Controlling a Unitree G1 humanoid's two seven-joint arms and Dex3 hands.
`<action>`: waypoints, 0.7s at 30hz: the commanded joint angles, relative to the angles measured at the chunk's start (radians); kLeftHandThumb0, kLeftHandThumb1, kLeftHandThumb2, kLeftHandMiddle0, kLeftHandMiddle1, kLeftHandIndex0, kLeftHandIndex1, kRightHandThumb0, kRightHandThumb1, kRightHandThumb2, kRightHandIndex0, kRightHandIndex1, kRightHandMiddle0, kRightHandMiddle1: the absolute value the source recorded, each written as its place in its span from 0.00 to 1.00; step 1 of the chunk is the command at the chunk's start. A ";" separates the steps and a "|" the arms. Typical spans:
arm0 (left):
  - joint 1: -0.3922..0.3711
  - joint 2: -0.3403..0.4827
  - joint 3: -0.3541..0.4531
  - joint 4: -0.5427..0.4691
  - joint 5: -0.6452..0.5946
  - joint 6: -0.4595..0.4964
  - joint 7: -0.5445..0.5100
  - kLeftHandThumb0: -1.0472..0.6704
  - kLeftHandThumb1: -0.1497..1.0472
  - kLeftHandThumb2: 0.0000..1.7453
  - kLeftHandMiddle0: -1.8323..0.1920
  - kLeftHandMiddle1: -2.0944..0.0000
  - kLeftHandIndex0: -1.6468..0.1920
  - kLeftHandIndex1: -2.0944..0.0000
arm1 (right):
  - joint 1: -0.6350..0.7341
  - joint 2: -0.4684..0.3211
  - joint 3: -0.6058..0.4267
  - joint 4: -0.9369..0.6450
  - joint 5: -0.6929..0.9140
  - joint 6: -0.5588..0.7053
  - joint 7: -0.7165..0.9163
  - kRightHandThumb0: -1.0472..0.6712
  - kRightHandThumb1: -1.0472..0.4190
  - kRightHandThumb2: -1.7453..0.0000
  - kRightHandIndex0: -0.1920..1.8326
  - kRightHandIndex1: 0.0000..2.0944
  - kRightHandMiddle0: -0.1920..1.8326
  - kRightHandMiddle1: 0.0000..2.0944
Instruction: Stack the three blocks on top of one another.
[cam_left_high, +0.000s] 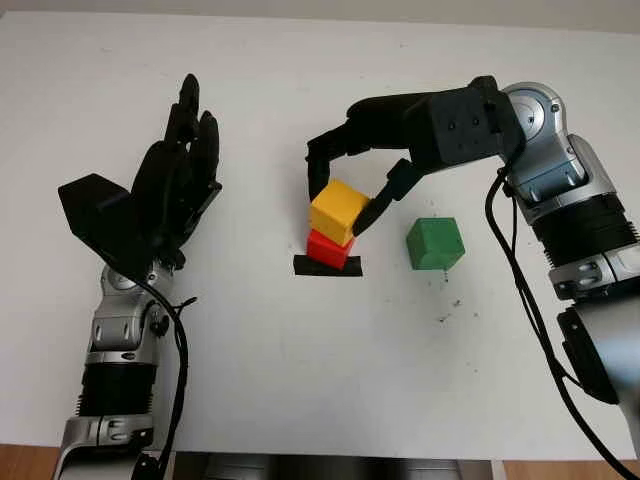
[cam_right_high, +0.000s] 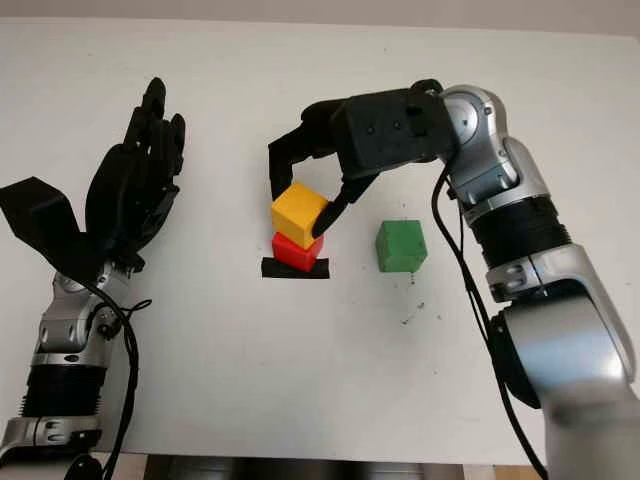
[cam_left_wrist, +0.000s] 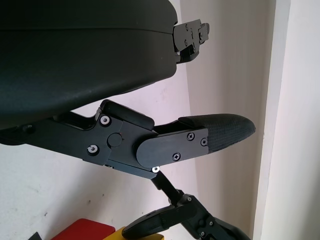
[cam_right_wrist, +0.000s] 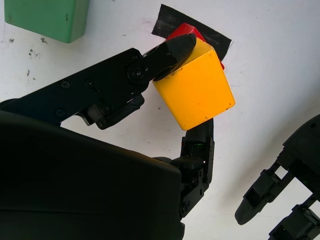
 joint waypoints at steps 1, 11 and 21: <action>0.014 -0.006 -0.004 -0.020 0.007 -0.006 0.004 0.13 1.00 0.33 0.99 0.97 0.99 0.97 | -0.008 0.003 0.007 -0.005 0.001 -0.001 0.002 0.34 0.07 0.97 0.23 0.03 0.33 0.71; 0.017 -0.006 -0.004 -0.021 0.009 -0.007 0.002 0.13 1.00 0.33 0.99 0.97 0.99 0.97 | -0.009 0.006 0.008 -0.003 0.007 -0.004 0.011 0.34 0.06 0.97 0.22 0.02 0.32 0.71; 0.009 -0.009 -0.008 -0.018 0.011 0.000 0.003 0.13 1.00 0.34 0.99 0.97 0.99 0.97 | -0.005 0.005 0.006 -0.013 0.016 0.022 0.020 0.34 0.07 0.97 0.22 0.02 0.32 0.71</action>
